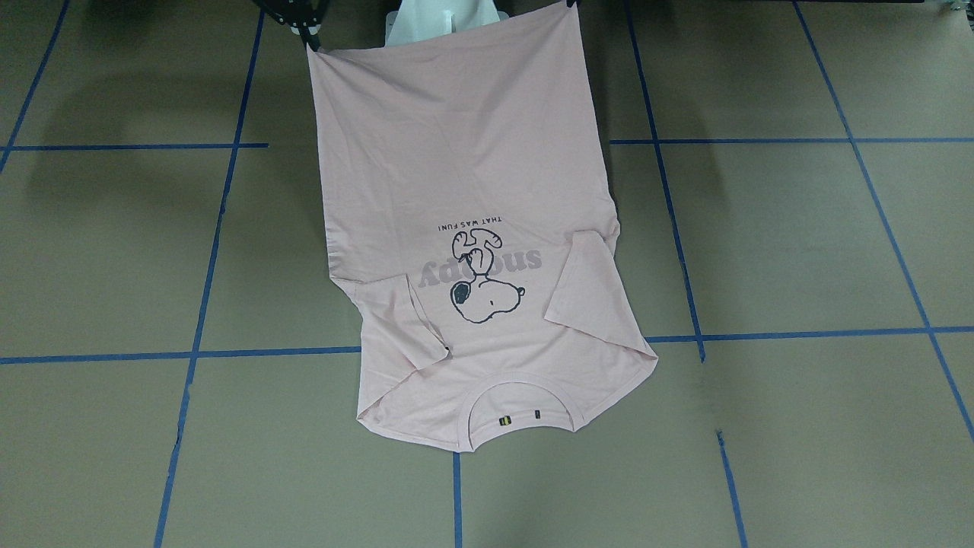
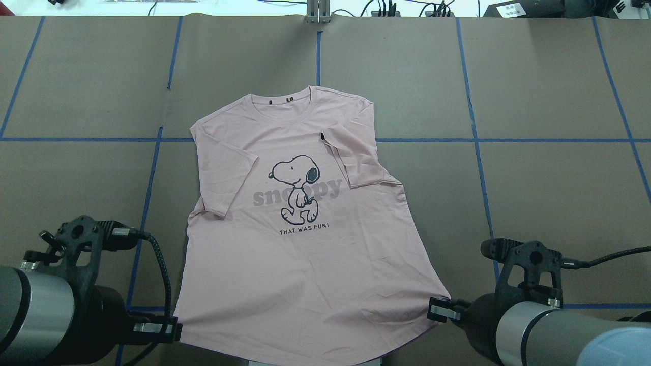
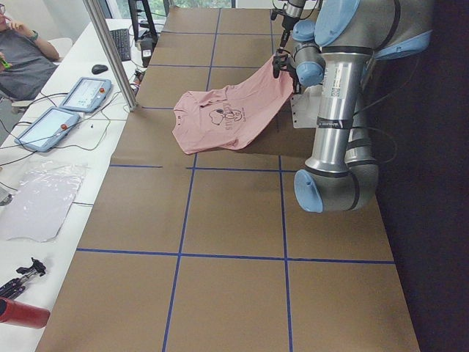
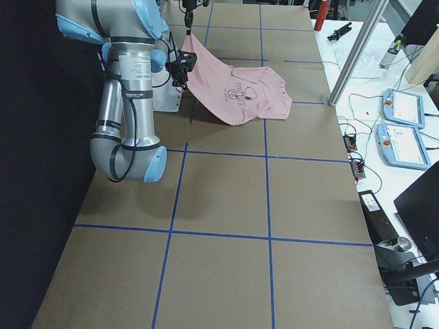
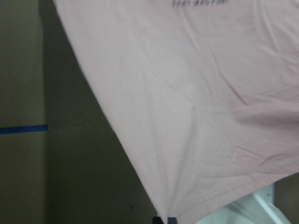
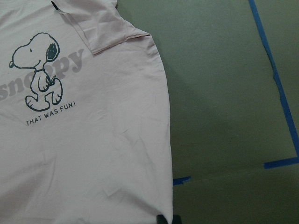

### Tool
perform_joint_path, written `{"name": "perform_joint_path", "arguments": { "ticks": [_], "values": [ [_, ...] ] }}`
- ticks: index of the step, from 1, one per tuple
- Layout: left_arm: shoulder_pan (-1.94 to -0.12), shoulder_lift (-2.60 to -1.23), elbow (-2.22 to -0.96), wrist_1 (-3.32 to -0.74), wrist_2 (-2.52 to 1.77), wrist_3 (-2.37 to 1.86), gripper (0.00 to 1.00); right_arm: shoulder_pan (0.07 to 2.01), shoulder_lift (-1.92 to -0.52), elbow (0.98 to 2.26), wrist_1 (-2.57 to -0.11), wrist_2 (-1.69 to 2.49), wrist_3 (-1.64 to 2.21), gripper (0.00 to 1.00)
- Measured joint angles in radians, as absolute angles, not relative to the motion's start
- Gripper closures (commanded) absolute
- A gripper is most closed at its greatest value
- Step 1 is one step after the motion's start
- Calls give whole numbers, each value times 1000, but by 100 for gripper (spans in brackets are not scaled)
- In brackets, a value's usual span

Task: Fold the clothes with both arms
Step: 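Lift the hem with both grippers and fold it onto the collar, release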

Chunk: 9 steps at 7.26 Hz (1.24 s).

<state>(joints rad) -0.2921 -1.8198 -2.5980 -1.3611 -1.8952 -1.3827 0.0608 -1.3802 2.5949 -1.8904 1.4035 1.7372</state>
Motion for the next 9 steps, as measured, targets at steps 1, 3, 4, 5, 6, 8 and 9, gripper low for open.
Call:
{"name": "perform_joint_path", "arguments": {
  "ticks": [1, 3, 4, 5, 6, 8, 9],
  "values": [
    [-323, -1861, -2571, -1318, -1909, -1334, 100, 92, -1314, 2558, -1929, 1422, 1710, 100],
    [-426, -1903, -2459, -1299, -1914, -1213, 100, 213, -1169, 2405, -1950, 1440, 1624, 100],
    [-490, -1922, -2398, -1299, -1916, -1156, 100, 291, -1140, 2338, -1937, 1456, 1567, 100],
    [-555, -1947, -2334, -1301, -1917, -1099, 100, 370, -1117, 2259, -1898, 1480, 1516, 100],
    [-615, -1970, -2281, -1302, -1918, -1042, 100, 436, -1090, 2180, -1844, 1502, 1480, 100],
    [-719, -1994, -2191, -1330, -1917, -948, 100, 536, -1051, 2083, -1782, 1520, 1415, 100],
    [-748, -1997, -2117, -1396, -1908, -933, 100, 569, -1026, 2033, -1770, 1521, 1395, 100]
  ]
}}
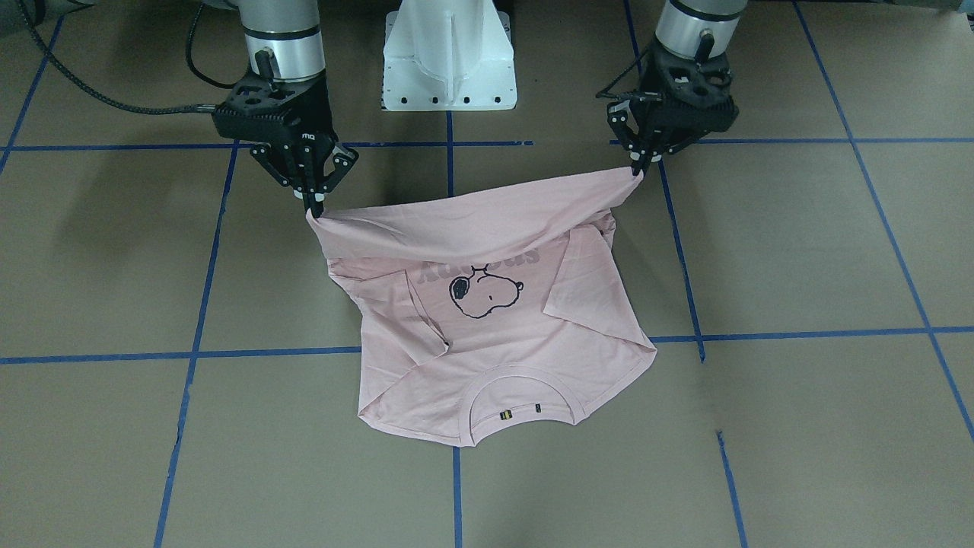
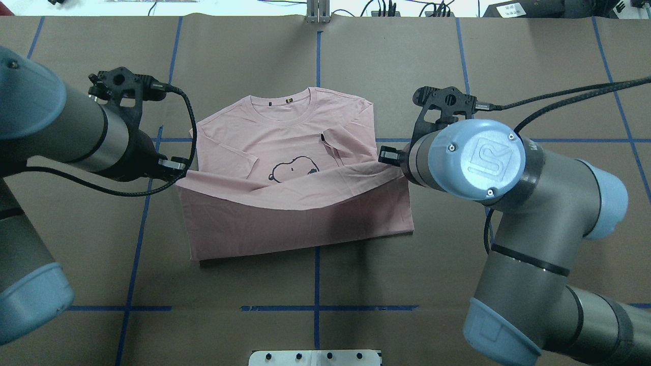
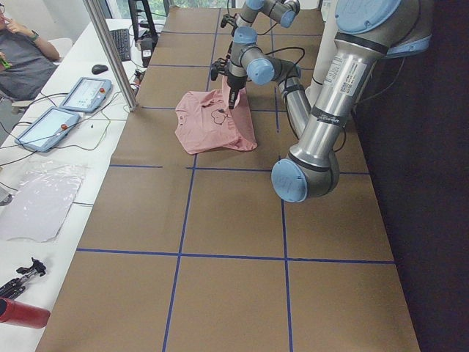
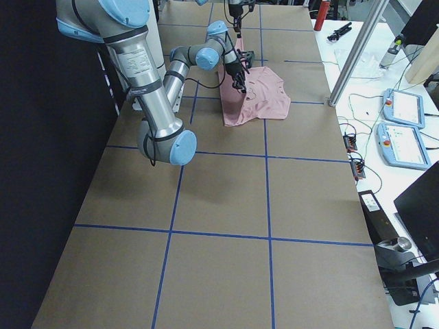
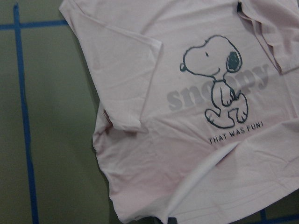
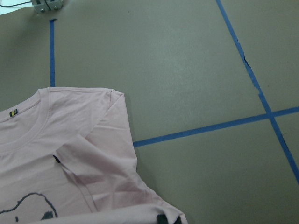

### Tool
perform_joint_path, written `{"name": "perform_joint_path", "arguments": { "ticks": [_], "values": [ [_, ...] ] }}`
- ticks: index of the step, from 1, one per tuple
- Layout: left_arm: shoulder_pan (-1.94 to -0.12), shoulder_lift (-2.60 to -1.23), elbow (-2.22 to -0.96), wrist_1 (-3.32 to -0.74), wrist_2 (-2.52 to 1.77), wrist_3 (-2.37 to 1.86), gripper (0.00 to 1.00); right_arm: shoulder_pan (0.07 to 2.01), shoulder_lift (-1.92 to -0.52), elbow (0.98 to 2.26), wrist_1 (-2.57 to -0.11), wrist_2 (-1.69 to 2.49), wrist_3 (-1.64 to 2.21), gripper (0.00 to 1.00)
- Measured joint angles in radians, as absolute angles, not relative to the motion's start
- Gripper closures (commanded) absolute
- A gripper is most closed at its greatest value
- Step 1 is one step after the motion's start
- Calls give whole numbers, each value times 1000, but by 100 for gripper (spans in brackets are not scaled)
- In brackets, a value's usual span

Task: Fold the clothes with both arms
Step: 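Lift the hem with both grippers and fold it onto the collar, release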

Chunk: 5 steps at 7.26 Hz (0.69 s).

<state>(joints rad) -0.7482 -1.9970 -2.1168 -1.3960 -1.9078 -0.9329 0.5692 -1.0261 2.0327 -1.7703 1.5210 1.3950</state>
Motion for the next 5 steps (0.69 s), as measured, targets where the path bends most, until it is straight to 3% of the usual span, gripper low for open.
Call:
{"name": "perform_joint_path", "arguments": {
  "ticks": [2, 5],
  "values": [
    [-793, -2003, -1927, -1573, -1882, -918, 100, 620, -939, 1826, -1665, 1522, 1379, 100],
    [-862, -2072, -1606, -1806, -1854, -847, 100, 660, -808, 1416, -1392, 1522, 1372, 100]
  ]
}}
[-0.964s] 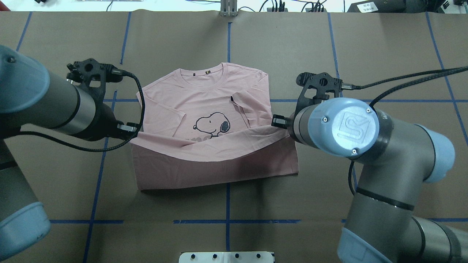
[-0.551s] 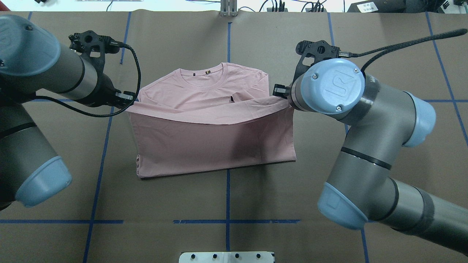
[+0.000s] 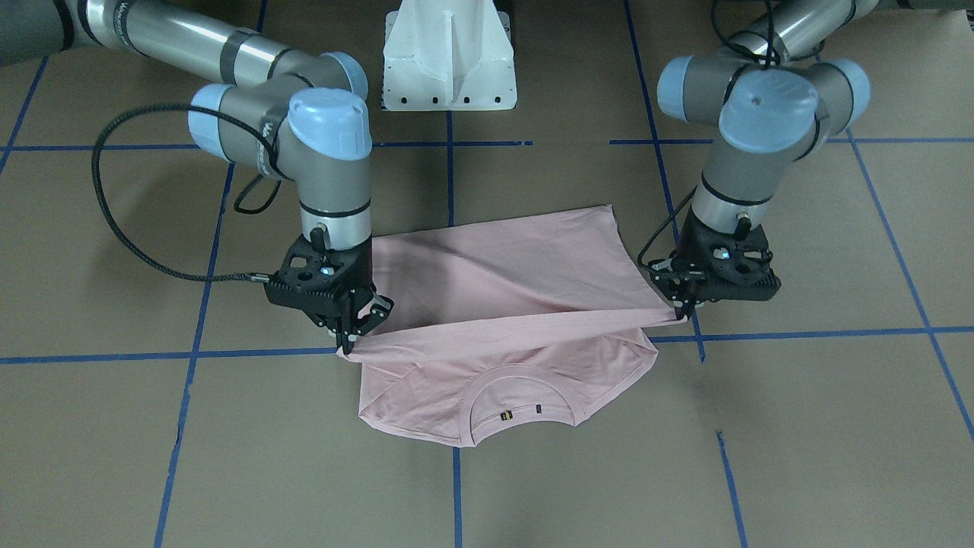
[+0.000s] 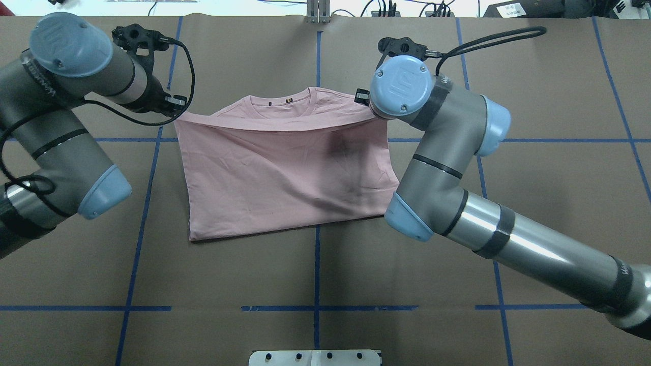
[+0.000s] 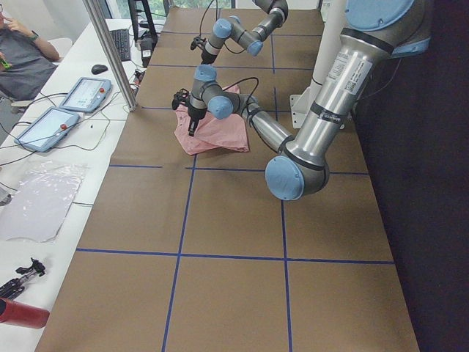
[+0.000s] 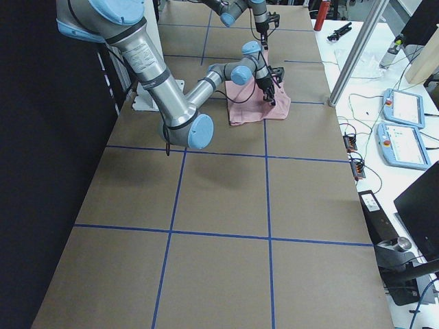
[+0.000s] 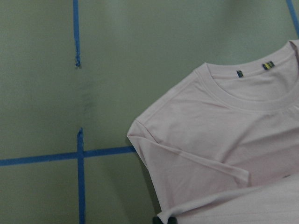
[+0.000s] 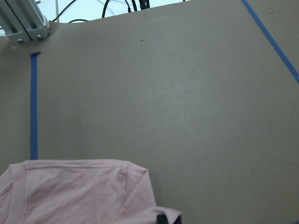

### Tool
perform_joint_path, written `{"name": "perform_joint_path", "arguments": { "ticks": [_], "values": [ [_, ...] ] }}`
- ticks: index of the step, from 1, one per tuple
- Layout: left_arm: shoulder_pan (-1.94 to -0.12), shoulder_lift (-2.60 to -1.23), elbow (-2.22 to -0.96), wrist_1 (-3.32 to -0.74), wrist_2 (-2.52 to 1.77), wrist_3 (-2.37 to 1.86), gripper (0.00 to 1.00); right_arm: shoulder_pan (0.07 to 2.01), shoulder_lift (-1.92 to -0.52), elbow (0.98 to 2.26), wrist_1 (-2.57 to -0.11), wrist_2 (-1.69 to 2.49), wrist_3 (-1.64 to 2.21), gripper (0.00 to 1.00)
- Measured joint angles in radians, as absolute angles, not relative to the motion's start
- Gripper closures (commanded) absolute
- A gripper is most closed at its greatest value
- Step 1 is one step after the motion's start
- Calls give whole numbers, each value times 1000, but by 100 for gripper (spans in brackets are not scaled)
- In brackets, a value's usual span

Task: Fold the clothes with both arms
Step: 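Lift the hem with both grippers and fold it onto the collar, release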

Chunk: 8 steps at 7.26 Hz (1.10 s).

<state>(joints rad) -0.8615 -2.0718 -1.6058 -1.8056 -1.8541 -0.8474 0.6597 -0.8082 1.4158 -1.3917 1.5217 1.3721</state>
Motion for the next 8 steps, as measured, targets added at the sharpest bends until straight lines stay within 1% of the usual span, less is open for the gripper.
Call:
{"name": "perform_joint_path", "arguments": {
  "ticks": [1, 2, 3, 5, 6, 7, 8],
  "values": [
    [-867, -2098, -1511, -1870, -1840, -840, 100, 668, -774, 1314, -1329, 1522, 1371, 100],
    [-868, -2114, -1450, -1913, -1834, -837, 21, 674, -754, 1254, -1292, 1523, 1369, 1],
    [-867, -2119, -1421, -1937, -1831, -835, 0, 676, -746, 1225, -1276, 1522, 1361, 0],
    [-865, -2103, -1422, -2012, -1832, -813, 0, 681, -742, 1219, -1269, 1532, 1291, 0],
    [-867, -2077, -1459, -2038, -1837, -785, 0, 697, -744, 1243, -1271, 1578, 1254, 0],
    [-866, -2031, -1526, -2048, -1842, -769, 0, 723, -765, 1288, -1275, 1649, 1209, 0],
    [-863, -1972, -1599, -2054, -1853, -769, 0, 752, -814, 1355, -1277, 1706, 1145, 0]
  ]
}}
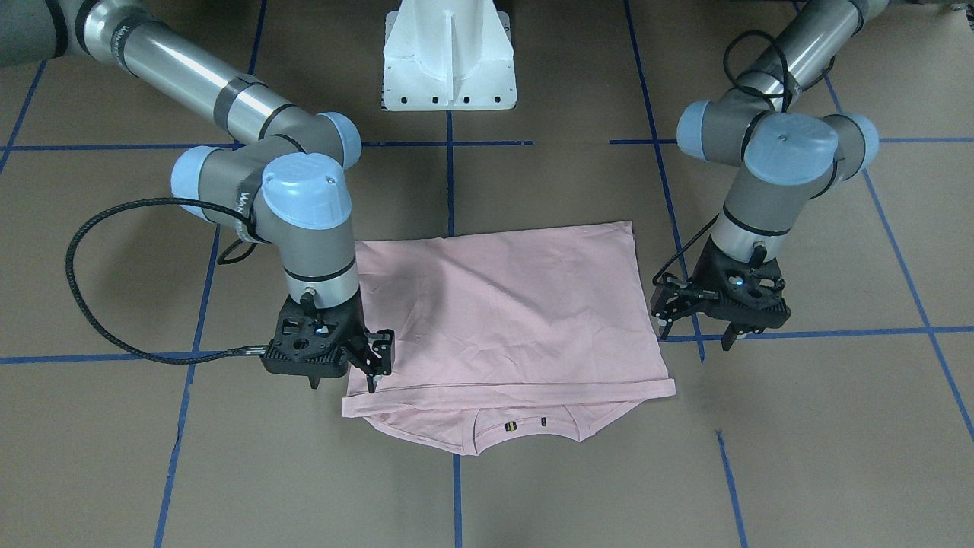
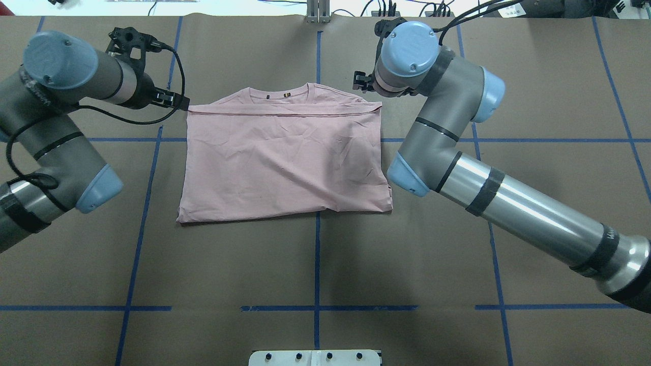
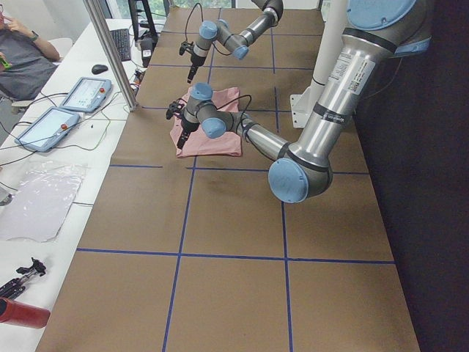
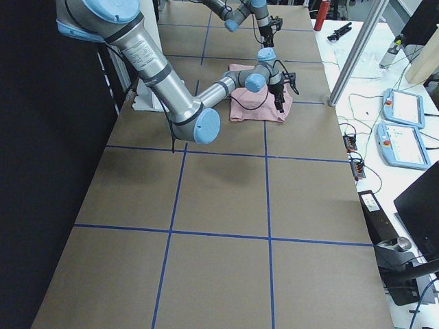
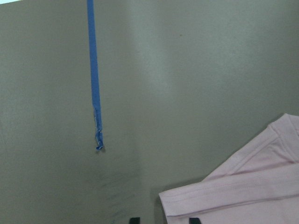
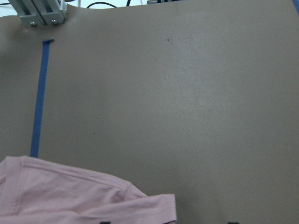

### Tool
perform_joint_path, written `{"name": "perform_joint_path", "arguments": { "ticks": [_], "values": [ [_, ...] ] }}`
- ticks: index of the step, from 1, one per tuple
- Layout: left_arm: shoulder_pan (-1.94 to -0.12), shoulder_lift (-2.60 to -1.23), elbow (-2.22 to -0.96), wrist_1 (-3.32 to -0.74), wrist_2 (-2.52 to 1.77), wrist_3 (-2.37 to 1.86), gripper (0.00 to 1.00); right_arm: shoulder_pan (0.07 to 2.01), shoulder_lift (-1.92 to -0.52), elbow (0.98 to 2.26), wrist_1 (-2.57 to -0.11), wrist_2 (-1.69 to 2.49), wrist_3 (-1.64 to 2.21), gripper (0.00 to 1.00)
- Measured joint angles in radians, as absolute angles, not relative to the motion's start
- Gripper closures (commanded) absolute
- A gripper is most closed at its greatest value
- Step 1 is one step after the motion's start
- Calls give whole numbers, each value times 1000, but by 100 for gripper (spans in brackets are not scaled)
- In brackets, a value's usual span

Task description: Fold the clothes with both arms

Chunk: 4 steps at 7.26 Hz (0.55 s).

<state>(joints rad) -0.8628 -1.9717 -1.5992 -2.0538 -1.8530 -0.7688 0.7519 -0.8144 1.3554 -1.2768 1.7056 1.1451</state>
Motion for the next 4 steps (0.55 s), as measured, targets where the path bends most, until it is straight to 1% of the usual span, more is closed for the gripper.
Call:
{"name": "perform_joint_path", "arguments": {
  "ticks": [1, 2, 3, 4],
  "values": [
    [-853, -1904, -1666, -2060, -1869, -792, 21, 774, -869, 1425, -1277, 1743, 1091, 0],
    [-827, -1833, -1731, -2070, -1875, -857, 36, 784, -900, 1467, -1278, 1758, 1067, 0],
    [-781, -1774, -1775, -2102, -1869, -954, 44, 786, -912, 1483, -1278, 1763, 1059, 0],
    [-725, -1728, -1795, -2155, -1846, -1064, 45, 787, -916, 1490, -1278, 1764, 1057, 0]
  ]
}}
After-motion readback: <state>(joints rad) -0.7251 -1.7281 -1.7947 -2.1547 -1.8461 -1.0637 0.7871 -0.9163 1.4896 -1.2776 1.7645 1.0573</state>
